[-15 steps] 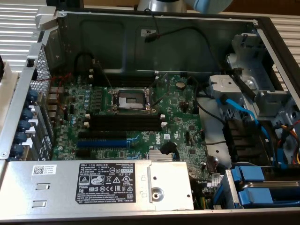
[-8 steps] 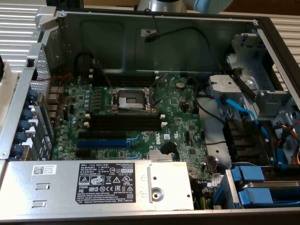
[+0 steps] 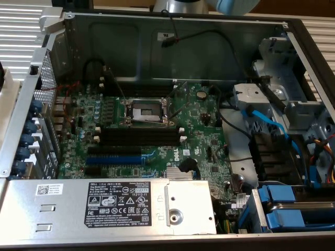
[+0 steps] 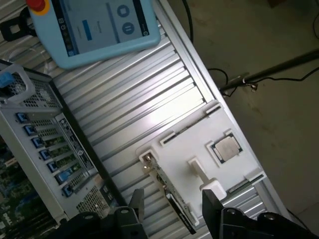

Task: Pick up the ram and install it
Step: 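Reach for the ram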

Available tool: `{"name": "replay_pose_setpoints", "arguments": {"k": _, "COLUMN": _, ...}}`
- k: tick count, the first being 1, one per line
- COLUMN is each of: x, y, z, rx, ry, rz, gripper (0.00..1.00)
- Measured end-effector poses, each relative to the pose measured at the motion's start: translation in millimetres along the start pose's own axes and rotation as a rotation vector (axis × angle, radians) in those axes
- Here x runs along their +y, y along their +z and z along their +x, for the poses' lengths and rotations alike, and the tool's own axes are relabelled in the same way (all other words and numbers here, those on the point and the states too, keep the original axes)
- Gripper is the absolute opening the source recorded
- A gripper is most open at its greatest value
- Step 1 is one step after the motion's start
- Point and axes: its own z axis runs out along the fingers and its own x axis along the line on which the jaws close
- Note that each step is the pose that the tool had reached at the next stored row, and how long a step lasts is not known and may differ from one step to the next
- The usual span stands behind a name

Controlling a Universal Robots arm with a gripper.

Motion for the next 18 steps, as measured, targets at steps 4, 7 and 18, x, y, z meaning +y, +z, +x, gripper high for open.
{"name": "replay_pose_setpoints", "arguments": {"k": 4, "x": 0.3, "y": -0.1, "z": -0.5, "rx": 0.0016, "ry": 0.0, "rz": 0.0008, "gripper": 0.56}}
{"name": "replay_pose_setpoints", "arguments": {"k": 7, "x": 3.9, "y": 0.0, "z": -6.2, "rx": 0.011, "ry": 0.0, "rz": 0.0069, "gripper": 0.56}}
{"name": "replay_pose_setpoints", "arguments": {"k": 18, "x": 10.2, "y": 1.3, "z": -16.3, "rx": 0.0256, "ry": 0.08, "rz": 0.0129, "gripper": 0.56}}
